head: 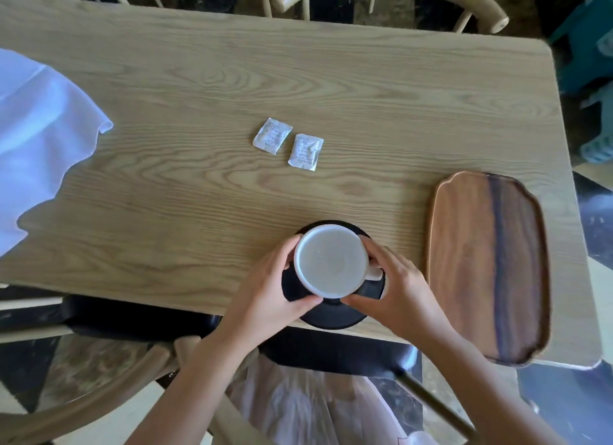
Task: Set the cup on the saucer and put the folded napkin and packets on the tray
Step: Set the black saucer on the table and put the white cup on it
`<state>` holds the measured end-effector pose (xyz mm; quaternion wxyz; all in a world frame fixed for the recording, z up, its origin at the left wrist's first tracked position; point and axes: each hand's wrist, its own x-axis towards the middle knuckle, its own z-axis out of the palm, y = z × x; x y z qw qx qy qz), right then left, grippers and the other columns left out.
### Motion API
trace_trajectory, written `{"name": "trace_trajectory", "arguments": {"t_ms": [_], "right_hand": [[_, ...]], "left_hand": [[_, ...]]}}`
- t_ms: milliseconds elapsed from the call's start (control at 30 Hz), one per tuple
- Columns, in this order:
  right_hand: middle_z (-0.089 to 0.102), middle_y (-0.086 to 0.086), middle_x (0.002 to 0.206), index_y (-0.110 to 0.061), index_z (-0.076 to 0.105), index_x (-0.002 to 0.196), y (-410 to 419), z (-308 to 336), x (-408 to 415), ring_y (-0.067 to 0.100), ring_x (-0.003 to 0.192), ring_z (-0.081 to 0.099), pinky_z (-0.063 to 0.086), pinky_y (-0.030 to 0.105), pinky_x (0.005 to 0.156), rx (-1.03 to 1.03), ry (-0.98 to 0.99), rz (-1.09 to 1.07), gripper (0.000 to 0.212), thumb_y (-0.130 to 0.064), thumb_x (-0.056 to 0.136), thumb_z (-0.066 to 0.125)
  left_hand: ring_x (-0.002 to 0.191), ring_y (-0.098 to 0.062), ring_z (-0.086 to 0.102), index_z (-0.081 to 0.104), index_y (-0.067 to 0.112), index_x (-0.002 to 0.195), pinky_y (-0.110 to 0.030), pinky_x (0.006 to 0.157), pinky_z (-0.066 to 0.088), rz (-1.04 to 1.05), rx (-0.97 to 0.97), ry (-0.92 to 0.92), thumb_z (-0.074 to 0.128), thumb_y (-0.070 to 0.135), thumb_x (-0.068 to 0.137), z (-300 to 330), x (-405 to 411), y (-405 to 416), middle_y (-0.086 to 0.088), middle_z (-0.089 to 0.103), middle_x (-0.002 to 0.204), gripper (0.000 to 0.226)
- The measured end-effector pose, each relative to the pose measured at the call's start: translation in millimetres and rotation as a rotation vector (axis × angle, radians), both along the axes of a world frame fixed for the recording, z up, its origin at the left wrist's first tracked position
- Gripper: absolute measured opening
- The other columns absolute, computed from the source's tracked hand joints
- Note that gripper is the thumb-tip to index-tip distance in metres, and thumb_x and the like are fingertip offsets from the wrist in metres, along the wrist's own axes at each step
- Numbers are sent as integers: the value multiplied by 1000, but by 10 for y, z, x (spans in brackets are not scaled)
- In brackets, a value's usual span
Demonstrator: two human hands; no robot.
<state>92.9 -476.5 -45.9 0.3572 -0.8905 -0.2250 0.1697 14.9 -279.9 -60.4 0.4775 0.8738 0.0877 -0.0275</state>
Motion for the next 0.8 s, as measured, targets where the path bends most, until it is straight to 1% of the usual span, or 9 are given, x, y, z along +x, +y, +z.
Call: {"name": "trace_trajectory", "arguments": {"t_ms": [67, 167, 300, 367, 467, 533, 600, 667, 800], "right_hand": [[61, -7, 118, -22, 46, 131, -4, -13, -32, 14, 106, 55, 40, 31, 95, -26, -4, 9, 83, -33, 58, 82], [60, -6, 119, -23, 44, 133, -8, -30, -63, 17, 106, 54, 35, 29, 95, -46, -15, 11, 83, -34, 59, 82], [58, -3, 122, -23, 38, 137, -26, -55, -82, 19, 106, 52, 31, 27, 95, -72, -24, 27, 86, -33, 63, 80], [57, -2, 123, -23, 33, 140, -51, -57, -81, 18, 108, 53, 34, 27, 97, -66, -4, 38, 85, -27, 68, 78], [61, -5, 119, -23, 44, 134, -132, -33, -57, 9, 107, 56, 34, 10, 91, -29, -14, -57, 67, -13, 74, 71], [68, -4, 105, -21, 61, 118, -175, -7, -52, 7, 93, 60, 34, 0, 80, -12, -42, -118, 45, -5, 77, 67], [69, -5, 88, -20, 70, 103, -190, 9, -67, 6, 79, 61, 36, -1, 74, 3, -55, -121, 33, 0, 78, 65], [65, -9, 82, -19, 72, 98, -190, 21, -80, 3, 76, 58, 37, -1, 73, 5, -58, -117, 30, 2, 78, 65], [65, -8, 81, -17, 72, 97, -200, 26, -81, 2, 85, 55, 36, -3, 74, 19, -70, -117, 29, 3, 78, 66]], "left_hand": [[111, 9, 48, 30, 52, 125, -2, 91, 32, -11, 3, 12, 76, 38, 64, 4, -33, -19, 41, 41, 121, 78], [112, 7, 47, 35, 36, 129, -3, 92, 33, -1, 18, 13, 78, 33, 65, -1, -58, -44, 35, 41, 123, 77], [117, 5, 45, 35, 28, 133, -6, 96, 33, -4, 56, 5, 79, 27, 67, -7, -71, -68, 29, 42, 127, 80], [122, 4, 40, 25, 30, 141, -6, 100, 29, -17, 94, 12, 80, 24, 67, -19, -103, -71, 26, 35, 136, 93], [123, 7, 32, 10, 33, 140, 1, 98, 21, -30, 112, 3, 82, 23, 65, -24, -135, -66, 29, 20, 140, 105], [129, -4, 36, 16, 30, 141, -15, 106, 29, -26, 102, -12, 82, 22, 65, -18, -126, -61, 20, 26, 144, 100], [130, -12, 41, 29, 21, 141, -35, 107, 38, -7, 82, -32, 81, 21, 66, -10, -115, -62, 8, 36, 144, 90], [127, -10, 44, 34, 19, 139, -38, 104, 42, 18, 68, -7, 80, 23, 68, 11, -114, -70, 7, 42, 141, 85], [125, -10, 47, 34, 19, 139, -32, 103, 42, 8, 64, -9, 80, 23, 67, 1, -146, -86, 13, 43, 138, 85]]}}
